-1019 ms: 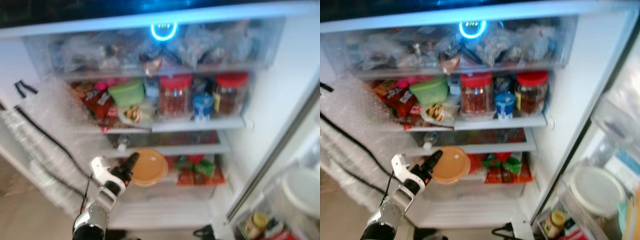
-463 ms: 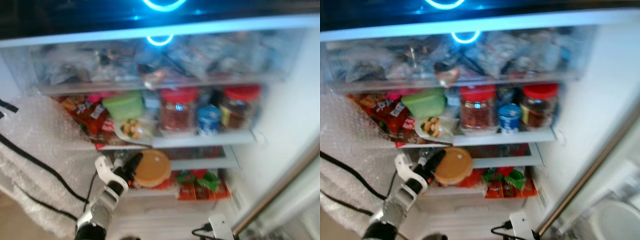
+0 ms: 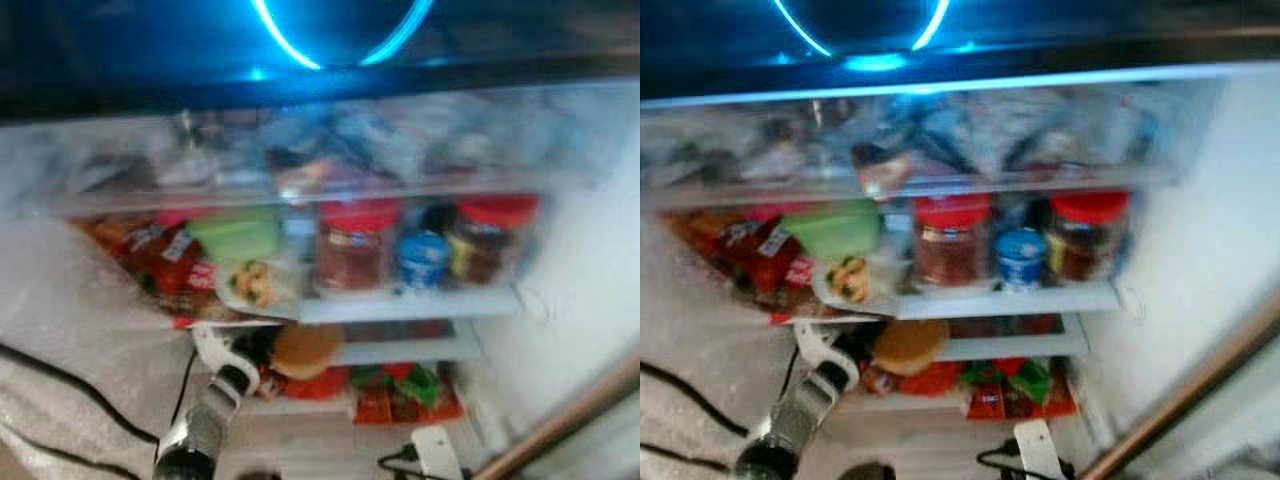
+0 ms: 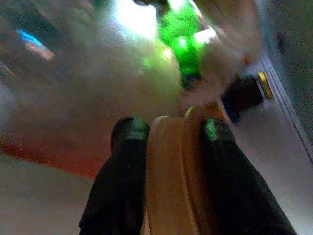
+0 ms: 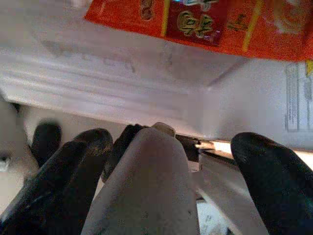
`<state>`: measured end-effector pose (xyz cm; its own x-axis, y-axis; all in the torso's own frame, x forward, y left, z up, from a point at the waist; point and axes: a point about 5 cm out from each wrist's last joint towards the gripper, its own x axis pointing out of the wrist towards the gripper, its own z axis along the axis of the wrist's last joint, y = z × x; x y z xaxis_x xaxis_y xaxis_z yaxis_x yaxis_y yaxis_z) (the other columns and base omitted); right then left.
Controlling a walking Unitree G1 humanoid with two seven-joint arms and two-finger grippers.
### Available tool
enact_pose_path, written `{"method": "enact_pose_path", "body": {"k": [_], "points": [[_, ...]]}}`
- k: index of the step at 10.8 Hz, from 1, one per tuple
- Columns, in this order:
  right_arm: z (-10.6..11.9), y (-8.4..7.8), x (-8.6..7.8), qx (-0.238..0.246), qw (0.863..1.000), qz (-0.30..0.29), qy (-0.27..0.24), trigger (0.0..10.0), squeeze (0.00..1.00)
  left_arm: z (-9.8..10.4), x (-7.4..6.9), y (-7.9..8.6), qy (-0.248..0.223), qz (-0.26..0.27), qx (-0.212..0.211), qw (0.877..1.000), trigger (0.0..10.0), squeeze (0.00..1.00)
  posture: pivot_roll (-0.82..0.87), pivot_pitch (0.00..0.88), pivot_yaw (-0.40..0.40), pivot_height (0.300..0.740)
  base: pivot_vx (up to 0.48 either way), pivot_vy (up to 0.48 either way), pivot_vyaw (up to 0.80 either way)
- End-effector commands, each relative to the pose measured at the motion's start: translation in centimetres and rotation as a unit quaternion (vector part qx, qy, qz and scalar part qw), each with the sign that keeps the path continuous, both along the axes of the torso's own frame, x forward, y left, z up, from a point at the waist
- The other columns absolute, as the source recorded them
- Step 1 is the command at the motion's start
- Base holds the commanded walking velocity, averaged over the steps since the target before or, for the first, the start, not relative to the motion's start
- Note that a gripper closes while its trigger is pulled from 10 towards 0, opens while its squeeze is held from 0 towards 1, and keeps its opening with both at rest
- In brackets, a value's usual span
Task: Restocking fridge
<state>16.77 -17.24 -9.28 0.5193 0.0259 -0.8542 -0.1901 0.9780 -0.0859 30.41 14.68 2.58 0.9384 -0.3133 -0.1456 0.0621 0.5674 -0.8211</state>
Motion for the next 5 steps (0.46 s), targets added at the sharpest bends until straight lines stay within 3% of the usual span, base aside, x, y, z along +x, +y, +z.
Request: {"method": "enact_pose_path", "body": {"k": [1, 5], "points": [[-0.1, 0.1, -0.2, 0.003, 1.000, 0.000, 0.005, 10.0, 0.00, 1.0, 1.1, 1.2, -0.014, 0.036, 0.001, 0.999, 10.0, 0.00, 0.00, 0.000, 0.032, 0.660, 0.000, 0.000, 0.00], [-0.1, 0.1, -0.3, 0.003, 1.000, 0.001, 0.005, 10.0, 0.00, 1.3, 2.1, 1.1, -0.003, 0.049, -0.006, 0.999, 10.0, 0.00, -0.01, 0.000, 0.038, 0.660, 0.000, 0.000, 0.00]]}}
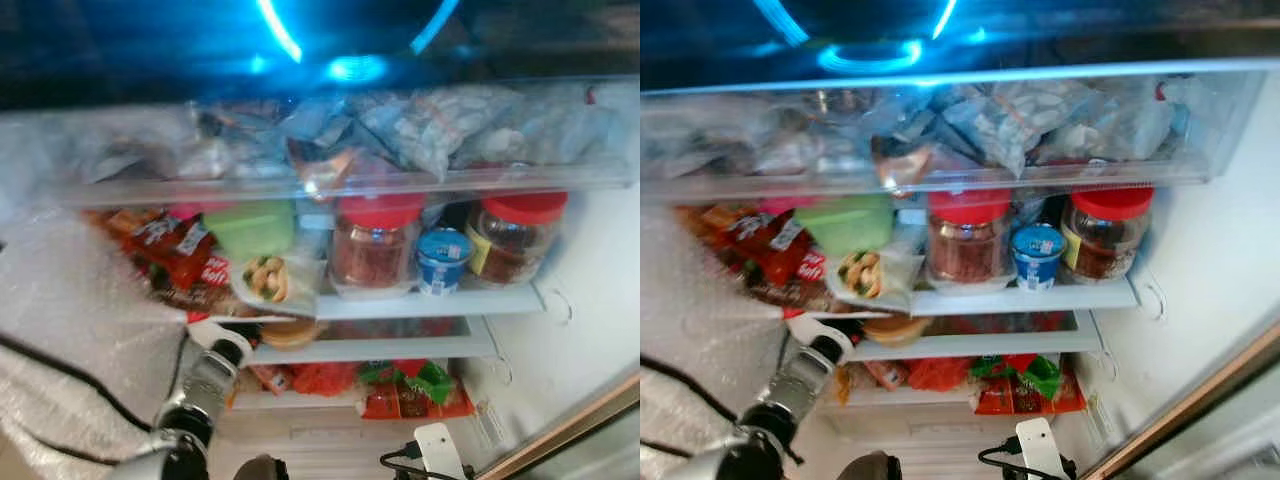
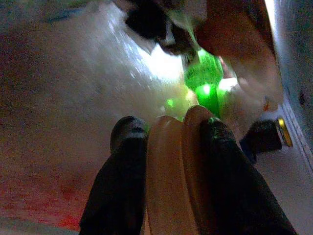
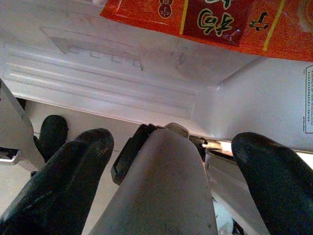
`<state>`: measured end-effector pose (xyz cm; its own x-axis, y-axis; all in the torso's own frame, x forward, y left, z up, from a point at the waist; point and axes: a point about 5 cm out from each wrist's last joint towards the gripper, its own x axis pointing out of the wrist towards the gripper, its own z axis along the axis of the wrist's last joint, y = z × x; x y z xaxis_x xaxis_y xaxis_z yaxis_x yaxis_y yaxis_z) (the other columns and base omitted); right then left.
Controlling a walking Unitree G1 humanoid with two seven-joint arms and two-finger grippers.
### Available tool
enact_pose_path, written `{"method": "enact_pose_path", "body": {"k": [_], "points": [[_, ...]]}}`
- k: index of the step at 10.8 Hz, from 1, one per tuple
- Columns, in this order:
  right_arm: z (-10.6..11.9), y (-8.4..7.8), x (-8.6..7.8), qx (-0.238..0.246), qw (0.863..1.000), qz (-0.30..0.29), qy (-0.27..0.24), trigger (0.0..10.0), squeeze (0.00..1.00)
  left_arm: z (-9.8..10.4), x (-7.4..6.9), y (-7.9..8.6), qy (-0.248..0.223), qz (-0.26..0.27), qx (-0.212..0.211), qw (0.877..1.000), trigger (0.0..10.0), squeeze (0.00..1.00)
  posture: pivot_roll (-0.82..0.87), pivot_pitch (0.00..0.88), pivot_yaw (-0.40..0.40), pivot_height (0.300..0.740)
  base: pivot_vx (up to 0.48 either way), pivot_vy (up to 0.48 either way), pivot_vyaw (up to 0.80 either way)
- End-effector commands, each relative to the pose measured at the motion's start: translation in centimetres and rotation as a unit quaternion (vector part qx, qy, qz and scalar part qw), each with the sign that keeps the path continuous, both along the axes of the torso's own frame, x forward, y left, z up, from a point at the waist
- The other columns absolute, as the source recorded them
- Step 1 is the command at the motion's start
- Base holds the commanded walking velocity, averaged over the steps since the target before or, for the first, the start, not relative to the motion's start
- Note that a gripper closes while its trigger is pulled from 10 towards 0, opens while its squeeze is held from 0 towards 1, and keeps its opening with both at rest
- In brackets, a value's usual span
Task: Restocking fridge
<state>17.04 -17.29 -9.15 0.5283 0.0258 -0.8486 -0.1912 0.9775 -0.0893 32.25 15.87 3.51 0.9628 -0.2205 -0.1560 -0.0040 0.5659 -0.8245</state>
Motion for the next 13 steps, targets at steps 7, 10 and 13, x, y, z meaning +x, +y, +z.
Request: {"method": "enact_pose_path", "body": {"k": [7, 10, 13], "points": [[-0.27, 0.16, -0.56, 0.003, 1.000, 0.000, 0.011, 10.0, 0.00, -0.20, 0.20, 0.36, 0.011, 0.014, 0.016, 1.000, 10.0, 0.00, -0.02, 0.000, 0.035, 0.660, 0.000, 0.000, 0.00], [-0.28, 0.27, -0.59, 0.004, 1.000, 0.002, 0.010, 10.0, 0.00, 0.02, 0.42, 0.39, 0.008, 0.017, 0.022, 1.000, 10.0, 1.00, -0.02, 0.000, 0.033, 0.660, 0.000, 0.000, 0.00], [-0.24, 0.47, -0.46, 0.006, 1.000, 0.004, 0.008, 10.0, 0.00, -0.32, 0.11, 0.31, 0.011, 0.012, 0.021, 1.000, 10.0, 1.00, -0.01, 0.000, 0.036, 0.660, 0.000, 0.000, 0.00]]}}
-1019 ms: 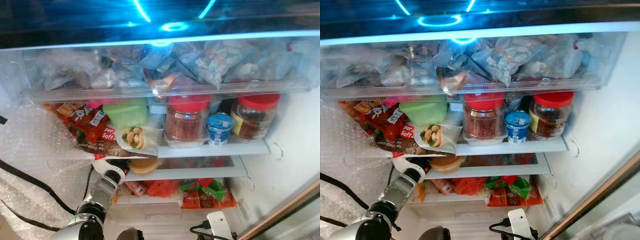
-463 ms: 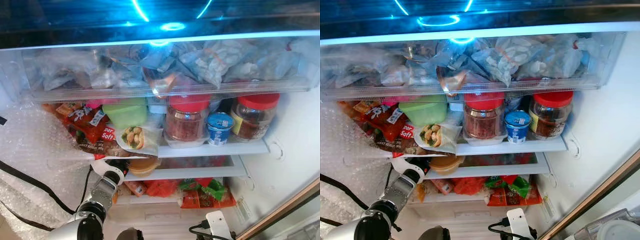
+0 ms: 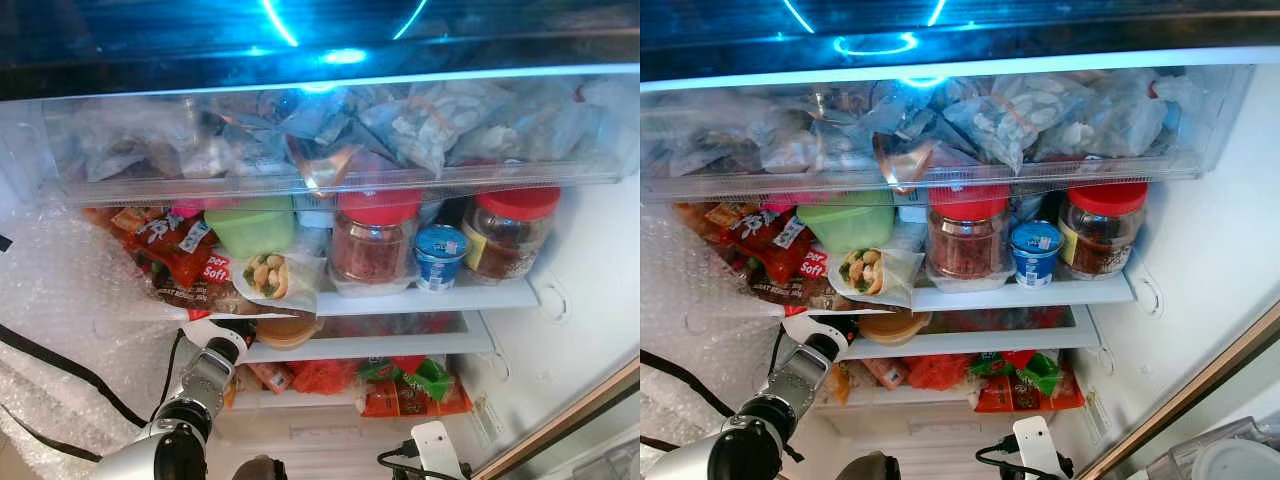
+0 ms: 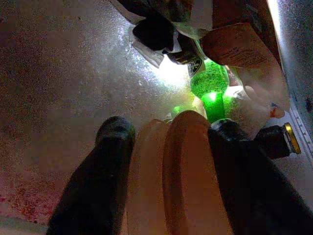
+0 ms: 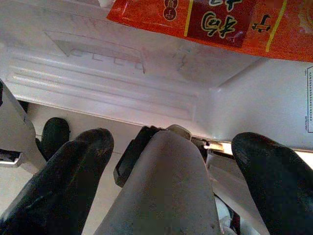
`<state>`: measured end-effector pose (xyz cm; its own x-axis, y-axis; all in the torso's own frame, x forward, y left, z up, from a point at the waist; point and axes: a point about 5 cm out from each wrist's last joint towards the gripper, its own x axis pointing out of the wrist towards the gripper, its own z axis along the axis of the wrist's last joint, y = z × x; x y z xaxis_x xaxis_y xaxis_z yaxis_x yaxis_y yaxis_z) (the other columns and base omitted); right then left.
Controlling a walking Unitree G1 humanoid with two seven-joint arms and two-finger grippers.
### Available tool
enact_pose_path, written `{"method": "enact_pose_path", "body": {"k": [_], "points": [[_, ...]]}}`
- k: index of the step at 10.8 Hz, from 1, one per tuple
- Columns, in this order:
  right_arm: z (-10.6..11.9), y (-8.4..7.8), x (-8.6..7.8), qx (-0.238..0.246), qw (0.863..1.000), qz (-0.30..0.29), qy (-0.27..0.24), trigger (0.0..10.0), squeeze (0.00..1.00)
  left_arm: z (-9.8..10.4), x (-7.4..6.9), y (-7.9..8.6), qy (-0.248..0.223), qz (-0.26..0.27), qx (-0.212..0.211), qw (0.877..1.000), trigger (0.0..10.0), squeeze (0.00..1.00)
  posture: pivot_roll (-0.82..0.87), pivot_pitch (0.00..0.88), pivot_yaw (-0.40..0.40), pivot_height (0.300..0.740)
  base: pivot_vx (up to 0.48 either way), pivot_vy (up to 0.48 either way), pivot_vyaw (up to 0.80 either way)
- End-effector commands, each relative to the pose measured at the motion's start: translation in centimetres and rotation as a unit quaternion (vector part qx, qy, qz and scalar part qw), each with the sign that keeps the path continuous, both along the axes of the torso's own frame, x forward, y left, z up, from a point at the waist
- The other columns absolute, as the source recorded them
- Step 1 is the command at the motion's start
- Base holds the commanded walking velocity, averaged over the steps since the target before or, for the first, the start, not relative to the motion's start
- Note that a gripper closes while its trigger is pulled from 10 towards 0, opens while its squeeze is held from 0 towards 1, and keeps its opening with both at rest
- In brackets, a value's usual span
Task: Restocking fridge
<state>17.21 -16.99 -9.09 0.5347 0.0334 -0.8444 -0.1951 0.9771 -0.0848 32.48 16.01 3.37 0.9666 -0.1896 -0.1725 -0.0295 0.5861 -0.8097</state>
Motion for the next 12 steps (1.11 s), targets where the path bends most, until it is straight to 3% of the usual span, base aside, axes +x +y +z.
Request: {"method": "enact_pose_path", "body": {"k": [1, 6, 12], "points": [[-0.3, 0.2, -0.6, 0.004, 1.000, 0.002, 0.012, 10.0, 0.00, -0.4, -0.3, 0.4, 0.004, -0.004, 0.007, 1.000, 10.0, 0.00, -0.01, 0.000, 0.039, 0.660, 0.000, 0.000, 0.00], [-0.3, 0.3, -0.6, 0.005, 1.000, 0.003, 0.012, 10.0, 0.00, -1.1, -1.8, 1.2, -0.015, -0.016, 0.021, 1.000, 10.0, 0.00, 0.00, 0.000, 0.041, 0.660, 0.000, 0.000, 0.00], [-0.3, 0.3, -0.6, 0.004, 1.000, 0.006, 0.011, 10.0, 0.00, -1.9, -3.4, -0.1, -0.030, -0.091, 0.105, 0.990, 10.0, 0.00, 0.00, 0.000, 0.041, 0.660, 0.000, 0.000, 0.00]]}}
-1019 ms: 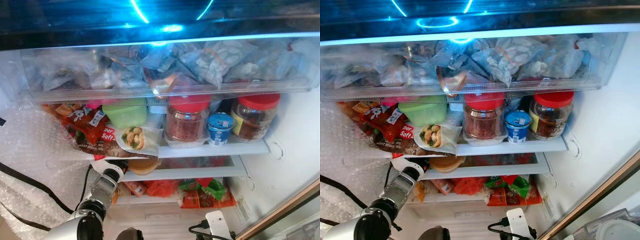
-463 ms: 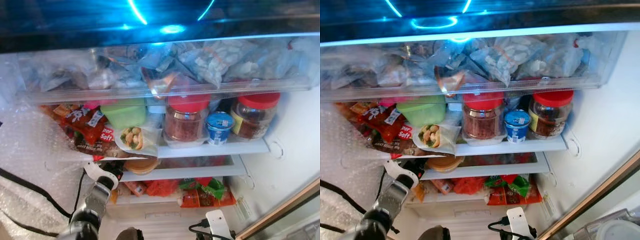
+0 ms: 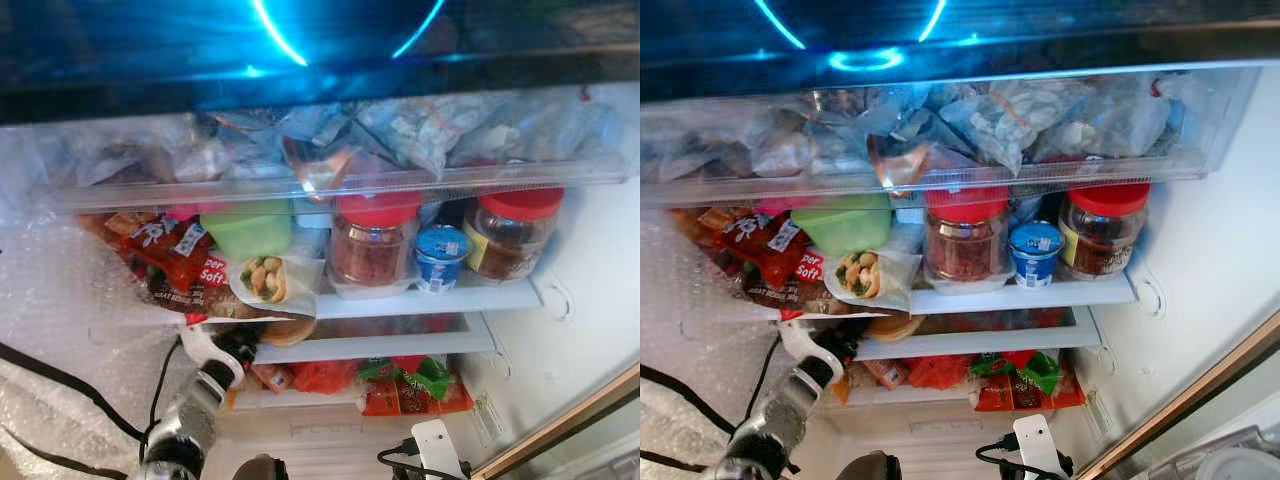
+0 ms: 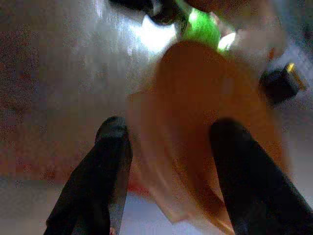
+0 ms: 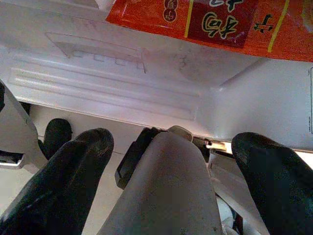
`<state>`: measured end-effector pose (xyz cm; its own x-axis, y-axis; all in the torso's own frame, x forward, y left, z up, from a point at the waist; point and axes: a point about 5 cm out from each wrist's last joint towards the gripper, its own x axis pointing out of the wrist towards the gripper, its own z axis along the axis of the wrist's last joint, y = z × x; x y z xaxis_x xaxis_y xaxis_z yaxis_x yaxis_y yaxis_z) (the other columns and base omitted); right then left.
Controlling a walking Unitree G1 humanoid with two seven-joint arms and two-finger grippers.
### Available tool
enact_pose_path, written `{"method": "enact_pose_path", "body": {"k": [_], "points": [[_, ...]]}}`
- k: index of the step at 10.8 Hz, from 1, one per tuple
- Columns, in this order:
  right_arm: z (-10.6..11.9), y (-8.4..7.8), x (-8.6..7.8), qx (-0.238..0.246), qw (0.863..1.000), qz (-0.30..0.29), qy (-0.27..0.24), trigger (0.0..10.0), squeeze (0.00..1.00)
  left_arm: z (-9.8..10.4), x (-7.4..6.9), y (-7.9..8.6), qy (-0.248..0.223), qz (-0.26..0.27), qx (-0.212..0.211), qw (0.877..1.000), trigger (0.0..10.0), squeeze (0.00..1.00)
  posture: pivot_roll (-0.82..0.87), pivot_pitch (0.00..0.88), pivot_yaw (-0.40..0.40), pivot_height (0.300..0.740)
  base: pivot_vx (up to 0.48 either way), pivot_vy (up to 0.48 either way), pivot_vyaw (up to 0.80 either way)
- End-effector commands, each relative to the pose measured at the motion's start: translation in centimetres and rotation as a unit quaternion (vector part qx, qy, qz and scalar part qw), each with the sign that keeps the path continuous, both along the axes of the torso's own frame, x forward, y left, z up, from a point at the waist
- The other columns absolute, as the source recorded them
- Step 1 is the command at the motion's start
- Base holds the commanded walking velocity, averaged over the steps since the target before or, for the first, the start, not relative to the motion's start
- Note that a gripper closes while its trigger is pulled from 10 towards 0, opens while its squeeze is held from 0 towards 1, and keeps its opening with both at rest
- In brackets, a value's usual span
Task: Restocking fridge
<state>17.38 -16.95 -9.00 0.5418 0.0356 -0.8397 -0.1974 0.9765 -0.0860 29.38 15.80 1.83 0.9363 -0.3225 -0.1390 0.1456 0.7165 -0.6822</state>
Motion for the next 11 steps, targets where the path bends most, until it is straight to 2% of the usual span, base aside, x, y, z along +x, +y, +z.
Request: {"method": "enact_pose_path", "body": {"k": [1, 3, 4, 7, 9, 10, 11], "points": [[-0.4, 0.2, -0.8, 0.004, 1.000, 0.004, 0.016, 10.0, 0.00, -0.5, -0.5, 0.1, 0.013, 0.000, 0.009, 1.000, 10.0, 0.00, 0.00, 0.000, 0.041, 0.660, 0.000, 0.000, 0.00], [-0.4, 0.2, -0.7, 0.004, 1.000, 0.005, 0.015, 10.0, 0.00, -0.6, -0.8, 0.2, 0.012, 0.022, -0.020, 0.999, 10.0, 0.00, 0.00, 0.000, 0.039, 0.660, 0.000, 0.000, 0.00], [-0.4, 0.2, -0.7, 0.003, 1.000, 0.005, 0.015, 10.0, 0.00, -0.4, -0.7, 0.5, 0.008, 0.027, -0.020, 0.999, 10.0, 0.00, 0.00, 0.000, 0.038, 0.660, 0.000, 0.000, 0.00], [-0.3, 0.1, -0.7, 0.002, 1.000, 0.003, 0.013, 10.0, 0.00, 0.8, -0.4, 0.7, -0.033, 0.041, -0.046, 0.998, 10.0, 0.00, 0.00, 0.000, 0.036, 0.660, 0.000, 0.000, 0.00], [-0.3, 0.1, -0.7, 0.001, 1.000, 0.003, 0.011, 10.0, 0.00, 1.2, -0.3, 0.5, -0.041, 0.033, -0.057, 0.997, 10.0, 0.00, 0.01, 0.000, 0.036, 0.660, 0.000, 0.000, 0.00], [-0.3, 0.1, -0.6, 0.001, 1.000, 0.002, 0.010, 10.0, 0.00, 1.1, -0.4, 0.4, -0.038, 0.033, -0.069, 0.996, 10.0, 0.00, 0.00, 0.000, 0.041, 0.660, 0.000, 0.000, 0.00], [-0.3, 0.1, -0.6, 0.001, 1.000, 0.000, 0.009, 10.0, 0.00, 0.8, -1.2, 0.3, -0.037, 0.024, -0.102, 0.994, 10.0, 0.00, 0.00, 0.000, 0.041, 0.660, 0.000, 0.000, 0.00]]}}
